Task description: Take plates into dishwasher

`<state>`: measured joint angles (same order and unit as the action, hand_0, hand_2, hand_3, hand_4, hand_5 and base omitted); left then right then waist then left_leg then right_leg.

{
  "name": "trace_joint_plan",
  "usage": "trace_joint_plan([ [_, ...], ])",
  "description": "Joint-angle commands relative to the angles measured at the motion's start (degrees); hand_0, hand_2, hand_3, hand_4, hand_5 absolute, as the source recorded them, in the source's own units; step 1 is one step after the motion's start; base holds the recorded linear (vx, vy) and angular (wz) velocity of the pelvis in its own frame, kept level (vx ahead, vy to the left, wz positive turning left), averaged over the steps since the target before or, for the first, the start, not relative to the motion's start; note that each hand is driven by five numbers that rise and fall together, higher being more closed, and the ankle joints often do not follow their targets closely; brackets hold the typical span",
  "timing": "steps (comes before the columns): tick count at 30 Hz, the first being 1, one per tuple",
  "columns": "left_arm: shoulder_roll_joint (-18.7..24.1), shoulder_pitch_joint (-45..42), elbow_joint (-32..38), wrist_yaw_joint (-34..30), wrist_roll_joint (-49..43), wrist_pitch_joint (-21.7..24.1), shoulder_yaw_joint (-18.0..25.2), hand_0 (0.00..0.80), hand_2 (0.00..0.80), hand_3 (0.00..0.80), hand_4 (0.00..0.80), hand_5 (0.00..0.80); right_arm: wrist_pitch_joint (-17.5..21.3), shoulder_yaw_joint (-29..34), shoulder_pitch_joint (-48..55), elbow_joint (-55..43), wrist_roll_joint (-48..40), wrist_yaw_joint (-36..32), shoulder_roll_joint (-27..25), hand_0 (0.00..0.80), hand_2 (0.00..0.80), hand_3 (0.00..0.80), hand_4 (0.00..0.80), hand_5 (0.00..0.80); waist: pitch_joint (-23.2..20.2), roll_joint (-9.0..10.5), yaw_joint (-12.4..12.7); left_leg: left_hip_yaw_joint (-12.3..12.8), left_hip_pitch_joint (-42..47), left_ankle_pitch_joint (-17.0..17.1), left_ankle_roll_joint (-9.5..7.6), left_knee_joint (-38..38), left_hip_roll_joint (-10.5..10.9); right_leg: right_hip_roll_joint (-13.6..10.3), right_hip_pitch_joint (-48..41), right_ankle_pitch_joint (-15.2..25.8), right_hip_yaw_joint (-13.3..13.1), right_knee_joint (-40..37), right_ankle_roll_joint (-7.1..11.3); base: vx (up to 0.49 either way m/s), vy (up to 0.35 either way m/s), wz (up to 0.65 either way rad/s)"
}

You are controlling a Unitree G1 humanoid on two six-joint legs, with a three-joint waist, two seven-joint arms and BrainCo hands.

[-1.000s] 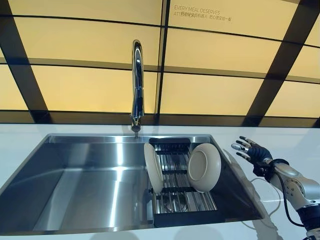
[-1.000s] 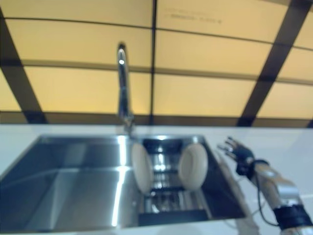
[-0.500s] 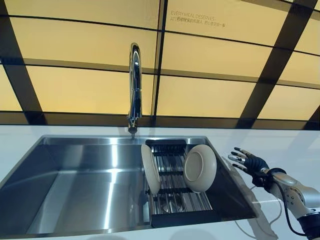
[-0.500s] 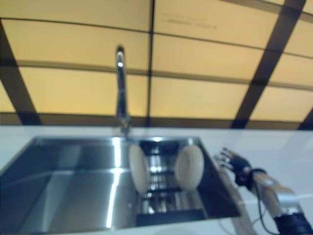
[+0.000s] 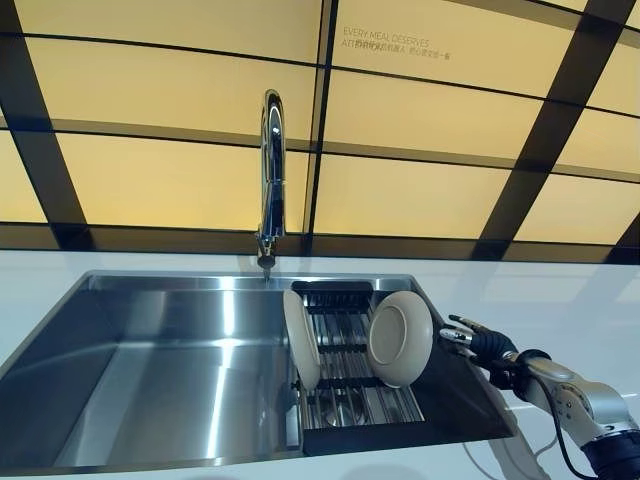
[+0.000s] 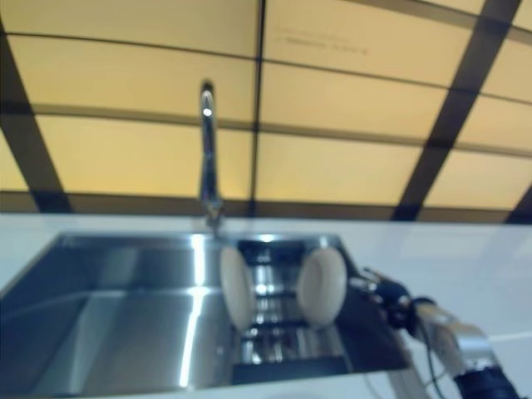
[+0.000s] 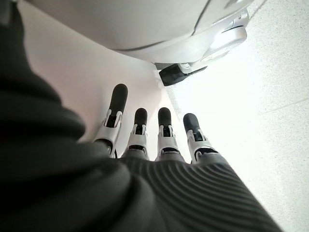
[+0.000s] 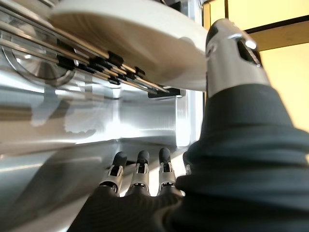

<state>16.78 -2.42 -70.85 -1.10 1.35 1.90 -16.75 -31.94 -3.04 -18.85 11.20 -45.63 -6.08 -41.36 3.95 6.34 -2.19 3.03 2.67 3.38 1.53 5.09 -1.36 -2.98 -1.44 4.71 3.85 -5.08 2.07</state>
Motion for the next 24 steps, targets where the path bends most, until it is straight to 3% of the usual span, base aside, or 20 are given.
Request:
trace_joint_plan([
  [1,1.08,5.54,-0.96,0.82,0.51,3.52,-0.73,0.000,0.000,0.000,0.000,0.000,1.16,-0.81,-2.45,-1.49,0.74,-0.60,0.71,0.000,0.000,0.000,0.000,0.000,-0.58,0.02,0.83,1.17,-0.06,-1.78,-0.18,-0.09,-0.70,-1.06,-2.21,-1.69,1.80,0.99,1.62,0.000,0.000,0.00],
  [24,0.96,6.15,-0.64,0.53,0.54,3.04,-2.05,0.000,0.000,0.000,0.000,0.000,-1.41,-3.87,-5.29,-0.29,-1.12,0.42,3.17,0.000,0.000,0.000,0.000,0.000,-0.25,-0.21,1.34,0.55,0.05,-1.79,-0.21,-0.09,-0.45,-0.97,-2.39,-1.49,1.81,0.69,1.53,0.000,0.000,0.00],
])
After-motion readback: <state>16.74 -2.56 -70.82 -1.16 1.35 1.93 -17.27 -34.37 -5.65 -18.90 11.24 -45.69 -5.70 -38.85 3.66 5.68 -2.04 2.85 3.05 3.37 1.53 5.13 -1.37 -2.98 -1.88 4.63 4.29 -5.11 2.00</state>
